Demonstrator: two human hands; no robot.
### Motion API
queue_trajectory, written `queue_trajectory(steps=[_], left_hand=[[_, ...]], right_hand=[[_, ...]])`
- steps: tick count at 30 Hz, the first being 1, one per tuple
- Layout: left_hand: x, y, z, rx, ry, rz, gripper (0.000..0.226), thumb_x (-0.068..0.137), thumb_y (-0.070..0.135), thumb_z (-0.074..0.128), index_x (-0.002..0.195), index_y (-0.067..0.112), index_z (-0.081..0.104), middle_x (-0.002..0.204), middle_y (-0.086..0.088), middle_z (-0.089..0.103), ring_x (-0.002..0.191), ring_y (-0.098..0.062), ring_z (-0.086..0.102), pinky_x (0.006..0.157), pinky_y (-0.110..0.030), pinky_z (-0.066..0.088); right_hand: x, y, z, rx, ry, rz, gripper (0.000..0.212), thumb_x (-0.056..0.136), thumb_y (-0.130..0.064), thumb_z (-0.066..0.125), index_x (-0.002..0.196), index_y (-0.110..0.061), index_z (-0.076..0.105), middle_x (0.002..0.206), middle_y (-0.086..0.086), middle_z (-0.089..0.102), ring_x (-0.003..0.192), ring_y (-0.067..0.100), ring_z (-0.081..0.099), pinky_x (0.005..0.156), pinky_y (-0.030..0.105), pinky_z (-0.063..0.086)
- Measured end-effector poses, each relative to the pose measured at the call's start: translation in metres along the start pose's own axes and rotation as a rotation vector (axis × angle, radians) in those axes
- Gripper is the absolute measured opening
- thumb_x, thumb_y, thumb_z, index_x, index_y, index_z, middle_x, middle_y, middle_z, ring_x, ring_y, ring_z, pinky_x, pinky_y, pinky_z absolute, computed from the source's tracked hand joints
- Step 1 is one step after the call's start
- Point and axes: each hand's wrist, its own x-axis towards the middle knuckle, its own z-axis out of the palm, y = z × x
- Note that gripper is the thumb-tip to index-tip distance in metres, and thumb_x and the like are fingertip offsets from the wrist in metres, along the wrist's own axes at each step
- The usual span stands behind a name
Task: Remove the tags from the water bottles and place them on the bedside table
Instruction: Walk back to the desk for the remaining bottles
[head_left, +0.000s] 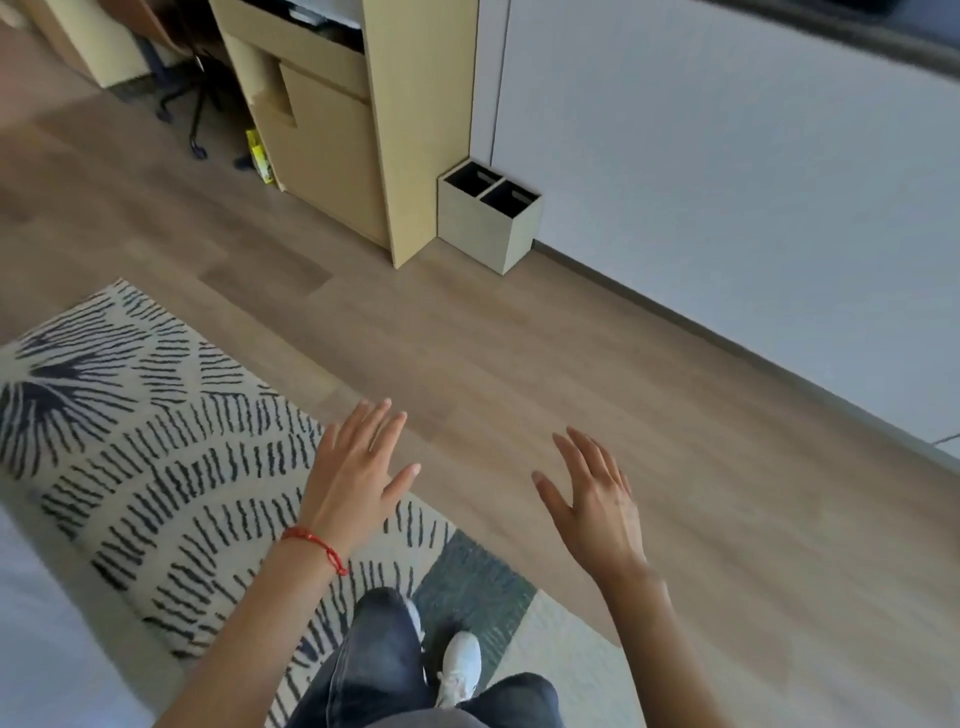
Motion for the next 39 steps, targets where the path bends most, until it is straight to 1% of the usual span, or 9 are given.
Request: queue_trajectory(steps=[5, 16, 19, 24, 27, 30, 34, 36, 39], left_hand=[[0.049, -0.02, 0.004, -0.034, -0.011, -0.071, 0.063, 0.092, 0.051, 0.028, 0.145, 0.019, 0.014, 0.156, -0.004, 0.009, 0.143, -0.021, 0.008, 0.117, -0.042, 0.012], [0.201, -0.097, -0.022, -0.094, 0.054, -0.202, 0.06, 0.093, 0.045, 0.036, 0.144, 0.017, 0.022, 0.154, -0.008, 0.019, 0.143, -0.024, 0.013, 0.115, -0.042, 0.014], [0.239, -0.124, -0.036, -0.107, 0.082, -0.24, 0.059, 0.092, 0.043, 0.04, 0.143, 0.015, 0.026, 0.153, -0.009, 0.023, 0.142, -0.026, 0.016, 0.114, -0.045, 0.018], [0.283, -0.164, -0.051, -0.168, 0.098, -0.33, 0.059, 0.093, 0.042, 0.041, 0.143, 0.015, 0.025, 0.153, -0.01, 0.021, 0.142, -0.026, 0.014, 0.115, -0.046, 0.016], [0.299, -0.182, -0.055, -0.196, 0.109, -0.42, 0.06, 0.094, 0.049, 0.032, 0.142, 0.014, 0.028, 0.152, -0.01, 0.024, 0.142, -0.026, 0.017, 0.115, -0.043, 0.014], [0.313, -0.205, -0.057, -0.182, 0.142, -0.504, 0.08, 0.084, 0.061, 0.01, 0.136, 0.007, 0.038, 0.146, -0.016, 0.036, 0.137, -0.032, 0.029, 0.112, -0.046, 0.022], [0.338, -0.25, -0.058, -0.192, 0.163, -0.653, 0.086, 0.078, 0.064, 0.004, 0.14, 0.011, 0.033, 0.15, -0.011, 0.03, 0.141, -0.028, 0.02, 0.115, -0.047, 0.018], [0.356, -0.272, -0.061, -0.183, 0.18, -0.721, 0.08, 0.083, 0.063, 0.01, 0.14, 0.011, 0.032, 0.15, -0.011, 0.029, 0.141, -0.028, 0.02, 0.115, -0.048, 0.019], [0.387, -0.3, -0.072, -0.176, 0.167, -0.799, 0.061, 0.093, 0.048, 0.035, 0.143, 0.015, 0.025, 0.153, -0.008, 0.022, 0.143, -0.024, 0.012, 0.116, -0.045, 0.014]], right_hand=[[0.069, -0.009, 0.015, 0.016, -0.024, -0.081, 0.049, 0.09, -0.039, 0.054, 0.132, -0.013, 0.048, 0.142, 0.008, 0.045, 0.134, 0.026, 0.038, 0.105, 0.04, 0.036], [0.268, -0.047, 0.018, -0.046, -0.022, -0.201, 0.049, 0.091, -0.041, 0.053, 0.131, -0.014, 0.049, 0.142, 0.008, 0.046, 0.134, 0.026, 0.039, 0.104, 0.042, 0.039], [0.321, -0.067, 0.022, -0.042, -0.039, -0.228, 0.049, 0.091, -0.041, 0.051, 0.132, -0.014, 0.048, 0.143, 0.007, 0.044, 0.135, 0.025, 0.037, 0.106, 0.04, 0.036], [0.387, -0.102, 0.043, -0.057, -0.121, -0.314, 0.051, 0.093, -0.045, 0.045, 0.136, -0.016, 0.043, 0.146, 0.005, 0.04, 0.137, 0.022, 0.032, 0.11, 0.037, 0.029], [0.424, -0.123, 0.06, -0.057, -0.205, -0.373, 0.051, 0.093, -0.046, 0.045, 0.136, -0.018, 0.043, 0.147, 0.003, 0.038, 0.137, 0.021, 0.031, 0.111, 0.034, 0.025], [0.47, -0.147, 0.08, -0.038, -0.241, -0.439, 0.048, 0.09, -0.04, 0.054, 0.131, -0.015, 0.05, 0.142, 0.006, 0.045, 0.133, 0.024, 0.039, 0.108, 0.038, 0.03], [0.544, -0.188, 0.108, -0.019, -0.263, -0.554, 0.046, 0.088, -0.034, 0.06, 0.128, -0.014, 0.052, 0.139, 0.008, 0.049, 0.129, 0.026, 0.044, 0.104, 0.039, 0.036], [0.583, -0.209, 0.119, -0.029, -0.314, -0.619, 0.047, 0.09, -0.037, 0.055, 0.132, -0.016, 0.047, 0.144, 0.005, 0.043, 0.133, 0.023, 0.037, 0.107, 0.035, 0.031], [0.64, -0.24, 0.129, -0.051, -0.361, -0.688, 0.05, 0.092, -0.039, 0.05, 0.136, -0.017, 0.042, 0.147, 0.005, 0.037, 0.136, 0.022, 0.032, 0.109, 0.034, 0.025]])
